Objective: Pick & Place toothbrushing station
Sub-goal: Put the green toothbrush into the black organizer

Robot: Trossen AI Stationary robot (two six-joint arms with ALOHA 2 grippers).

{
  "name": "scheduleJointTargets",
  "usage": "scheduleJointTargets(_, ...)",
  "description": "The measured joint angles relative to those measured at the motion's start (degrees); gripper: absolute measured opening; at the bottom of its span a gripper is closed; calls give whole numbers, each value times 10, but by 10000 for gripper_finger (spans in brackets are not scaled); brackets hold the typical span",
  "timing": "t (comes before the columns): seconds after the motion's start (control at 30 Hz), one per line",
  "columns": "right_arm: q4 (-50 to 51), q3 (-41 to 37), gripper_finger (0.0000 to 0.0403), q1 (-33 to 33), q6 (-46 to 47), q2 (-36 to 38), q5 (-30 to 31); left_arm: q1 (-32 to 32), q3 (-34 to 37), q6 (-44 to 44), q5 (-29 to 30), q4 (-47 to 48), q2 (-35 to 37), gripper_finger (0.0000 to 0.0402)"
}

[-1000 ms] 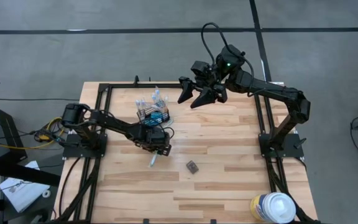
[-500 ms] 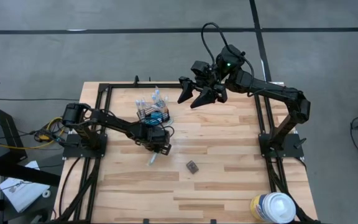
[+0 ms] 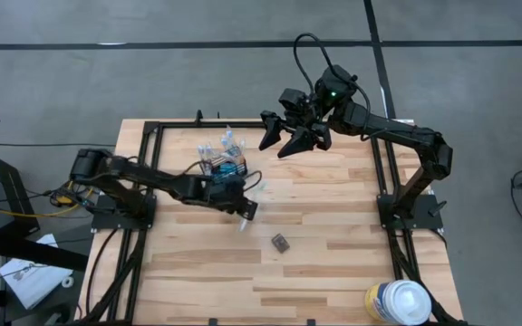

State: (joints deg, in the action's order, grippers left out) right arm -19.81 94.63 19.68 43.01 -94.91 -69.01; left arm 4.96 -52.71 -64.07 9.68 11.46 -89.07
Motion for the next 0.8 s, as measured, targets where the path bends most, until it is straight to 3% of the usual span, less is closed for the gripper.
scheduleJointTargets(0.2, 0, 0, 256, 2, -1, 0, 0, 40, 0, 96, 164, -40, 93, 6)
scheduleJointTargets(0.43, -4, 0, 256, 13, 12, 0, 19, 100, -1, 313, 472, -77, 207, 6)
scheduleJointTargets(0.5, -5, 0, 256, 18, 29, 0, 29, 107, 3, 369, 527, -76, 229, 6)
scheduleJointTargets(0.63, -5, 0, 256, 27, 68, 0, 52, 100, 33, 431, 584, -81, 256, 6)
scheduleJointTargets(0.8, -5, 0, 256, 31, 109, 0, 64, 83, 115, 443, 608, -136, 279, 6)
